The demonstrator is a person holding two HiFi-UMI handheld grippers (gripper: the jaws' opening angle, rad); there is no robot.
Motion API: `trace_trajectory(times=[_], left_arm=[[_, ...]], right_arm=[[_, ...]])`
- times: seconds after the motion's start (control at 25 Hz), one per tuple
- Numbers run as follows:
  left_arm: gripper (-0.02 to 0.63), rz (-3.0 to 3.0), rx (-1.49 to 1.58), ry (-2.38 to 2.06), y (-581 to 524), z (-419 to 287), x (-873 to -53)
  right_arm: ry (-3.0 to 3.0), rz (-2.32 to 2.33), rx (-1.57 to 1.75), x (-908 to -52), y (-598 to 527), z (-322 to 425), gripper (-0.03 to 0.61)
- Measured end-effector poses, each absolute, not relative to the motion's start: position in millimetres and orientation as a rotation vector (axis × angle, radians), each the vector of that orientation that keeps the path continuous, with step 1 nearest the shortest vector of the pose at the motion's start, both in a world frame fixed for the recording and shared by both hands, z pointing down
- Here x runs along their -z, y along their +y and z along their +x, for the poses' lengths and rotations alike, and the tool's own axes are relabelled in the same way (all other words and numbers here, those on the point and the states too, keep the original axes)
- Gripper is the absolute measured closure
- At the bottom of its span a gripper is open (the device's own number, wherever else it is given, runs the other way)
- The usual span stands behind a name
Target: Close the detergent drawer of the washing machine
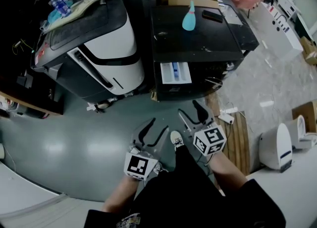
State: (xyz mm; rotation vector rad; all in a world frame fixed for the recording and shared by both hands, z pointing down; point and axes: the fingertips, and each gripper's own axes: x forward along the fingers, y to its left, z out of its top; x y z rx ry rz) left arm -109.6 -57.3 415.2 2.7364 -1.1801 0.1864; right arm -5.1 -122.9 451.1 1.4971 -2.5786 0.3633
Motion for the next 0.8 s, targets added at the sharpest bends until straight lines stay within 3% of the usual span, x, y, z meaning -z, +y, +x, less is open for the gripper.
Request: trace_trajectory(times=[0.8], left_arm=[[0.436, 2.67, -0.267, -1.137, -143, -52, -461]], right_arm=[[-2.427, 1.504, -0.557, -552, -226, 62, 0.299]])
